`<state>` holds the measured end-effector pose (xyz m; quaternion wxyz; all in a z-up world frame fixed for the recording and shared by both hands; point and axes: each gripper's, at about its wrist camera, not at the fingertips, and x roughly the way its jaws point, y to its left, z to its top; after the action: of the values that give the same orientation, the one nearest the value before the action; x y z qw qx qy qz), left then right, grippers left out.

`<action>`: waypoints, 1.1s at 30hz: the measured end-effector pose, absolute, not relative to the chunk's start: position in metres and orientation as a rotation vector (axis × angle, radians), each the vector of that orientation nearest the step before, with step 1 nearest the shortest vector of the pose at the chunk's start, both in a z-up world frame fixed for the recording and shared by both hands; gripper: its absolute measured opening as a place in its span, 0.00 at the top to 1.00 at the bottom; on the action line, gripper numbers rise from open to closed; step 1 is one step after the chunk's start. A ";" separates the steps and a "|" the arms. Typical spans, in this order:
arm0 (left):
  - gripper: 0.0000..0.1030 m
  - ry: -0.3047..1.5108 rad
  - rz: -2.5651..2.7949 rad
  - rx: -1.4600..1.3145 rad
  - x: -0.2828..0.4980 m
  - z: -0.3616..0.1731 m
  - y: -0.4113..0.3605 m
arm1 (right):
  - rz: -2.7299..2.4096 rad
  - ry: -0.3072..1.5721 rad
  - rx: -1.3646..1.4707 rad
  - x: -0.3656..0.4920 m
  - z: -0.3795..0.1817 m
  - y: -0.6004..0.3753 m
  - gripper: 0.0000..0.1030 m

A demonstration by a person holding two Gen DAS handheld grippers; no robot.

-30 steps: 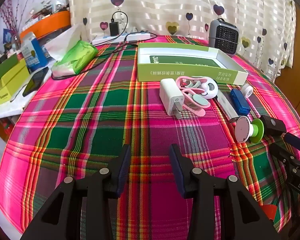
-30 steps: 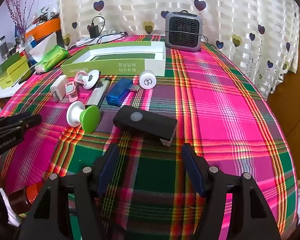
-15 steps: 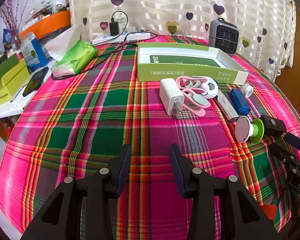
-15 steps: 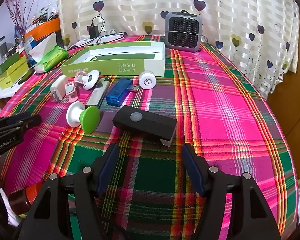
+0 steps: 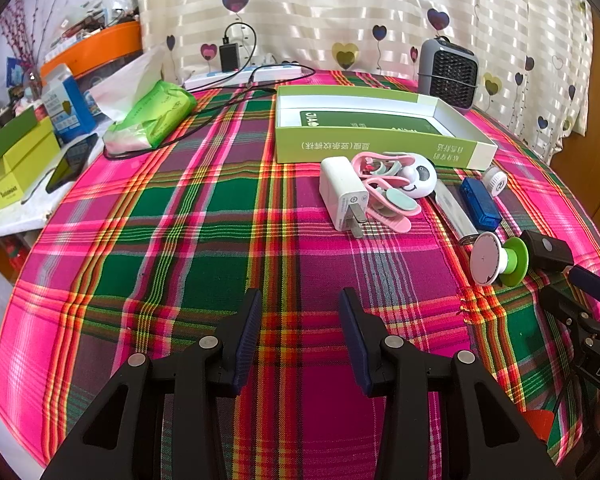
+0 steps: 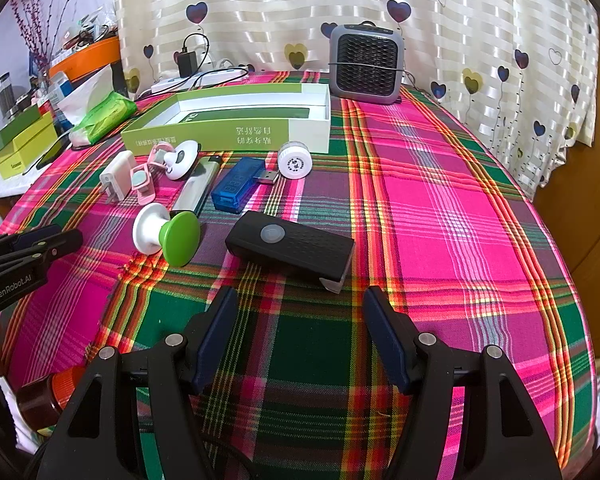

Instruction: Organize rigid objects

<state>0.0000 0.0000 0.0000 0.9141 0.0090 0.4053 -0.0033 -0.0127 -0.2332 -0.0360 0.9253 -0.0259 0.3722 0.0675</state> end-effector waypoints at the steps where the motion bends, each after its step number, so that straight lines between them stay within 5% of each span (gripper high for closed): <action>1: 0.63 0.835 -0.007 0.019 0.000 0.000 0.000 | 0.138 0.763 -0.053 -0.013 -0.036 -0.233 0.37; 33: 0.63 0.833 -0.042 0.029 -0.002 -0.002 0.002 | 0.149 0.766 -0.055 -0.012 -0.037 -0.232 0.37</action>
<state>-0.0022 0.0015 -0.0019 0.9143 0.0139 0.4043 -0.0205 -0.0118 -0.2318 -0.0374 0.9245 -0.0266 0.3732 0.0727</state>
